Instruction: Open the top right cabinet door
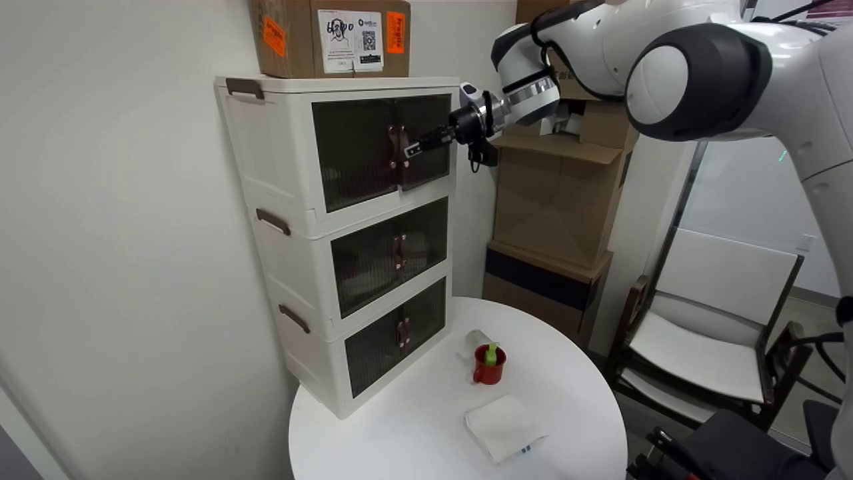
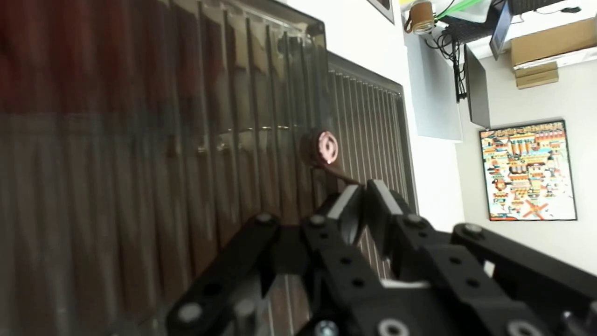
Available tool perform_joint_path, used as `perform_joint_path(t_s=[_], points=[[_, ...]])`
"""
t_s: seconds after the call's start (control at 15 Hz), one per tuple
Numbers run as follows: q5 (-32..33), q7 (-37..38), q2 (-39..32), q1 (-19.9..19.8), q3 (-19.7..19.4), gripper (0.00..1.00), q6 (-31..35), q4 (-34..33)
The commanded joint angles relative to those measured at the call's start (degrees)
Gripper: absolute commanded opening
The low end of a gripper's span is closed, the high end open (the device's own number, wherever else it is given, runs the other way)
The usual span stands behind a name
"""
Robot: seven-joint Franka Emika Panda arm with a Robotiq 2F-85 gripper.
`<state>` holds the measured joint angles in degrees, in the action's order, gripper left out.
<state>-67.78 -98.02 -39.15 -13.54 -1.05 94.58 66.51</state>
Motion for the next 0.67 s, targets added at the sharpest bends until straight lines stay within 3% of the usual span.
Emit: perform_joint_path(t_s=[0.0,0.6], points=[[1.0,0.3,0.4,-0.1,1.5,0.00,-3.2,-0.3],[-0.8,-3.1,7.2,-3.6,0.5,0.02,-4.5,9.5]])
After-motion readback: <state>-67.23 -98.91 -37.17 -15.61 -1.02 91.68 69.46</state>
